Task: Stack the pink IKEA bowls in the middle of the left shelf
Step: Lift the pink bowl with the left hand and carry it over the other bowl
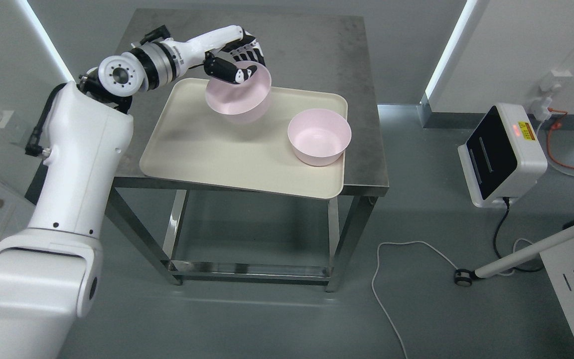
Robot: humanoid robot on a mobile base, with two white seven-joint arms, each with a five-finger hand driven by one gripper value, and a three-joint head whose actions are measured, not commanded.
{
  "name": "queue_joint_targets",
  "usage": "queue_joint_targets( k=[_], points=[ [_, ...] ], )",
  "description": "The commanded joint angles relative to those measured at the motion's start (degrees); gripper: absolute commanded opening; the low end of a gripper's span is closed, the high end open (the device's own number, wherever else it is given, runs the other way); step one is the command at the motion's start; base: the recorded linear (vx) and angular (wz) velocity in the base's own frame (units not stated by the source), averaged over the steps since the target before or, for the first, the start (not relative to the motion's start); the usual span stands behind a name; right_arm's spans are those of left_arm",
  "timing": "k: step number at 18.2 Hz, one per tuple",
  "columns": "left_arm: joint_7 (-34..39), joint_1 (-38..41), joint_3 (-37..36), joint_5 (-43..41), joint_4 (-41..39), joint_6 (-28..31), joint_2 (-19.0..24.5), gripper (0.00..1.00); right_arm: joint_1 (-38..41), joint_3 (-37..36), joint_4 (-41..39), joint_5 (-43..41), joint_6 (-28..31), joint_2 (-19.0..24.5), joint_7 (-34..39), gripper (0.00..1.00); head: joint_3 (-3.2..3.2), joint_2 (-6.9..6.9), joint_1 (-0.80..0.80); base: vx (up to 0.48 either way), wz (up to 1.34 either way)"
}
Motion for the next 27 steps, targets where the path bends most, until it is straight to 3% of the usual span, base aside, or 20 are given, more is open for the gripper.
queue_joint_targets(
  k=[1,7,17,27],
  points=[
    [2.79,-3.44,-18.80,1.39,-6.43,0.85,-5.84,0.03,1.67,-0.62,-1.93,-0.04,-0.02,-1.00,0.02,1.00,0.00,0.00,0.00,0.000,0.00],
    [5.89,-3.36,-30.78,4.73,-6.88,2.78,-5.84,0.03,1.67,-0.70,-1.93,-0.04,-0.02,-1.00,0.02,1.00,0.00,0.00,0.00,0.000,0.00],
    [5.89,-3.35,-29.38,4.56,-6.61,7.53,-5.84,0.04,1.67,-0.62,-1.93,-0.04,0.07,-1.00,0.02,1.00,0.00,0.00,0.00,0.000,0.00],
    [6.06,-3.62,-26.30,4.12,-5.04,8.59,-5.84,0.04,1.67,-0.62,-1.93,-0.04,-0.02,-1.00,0.02,1.00,0.00,0.00,0.00,0.000,0.00]
  ],
)
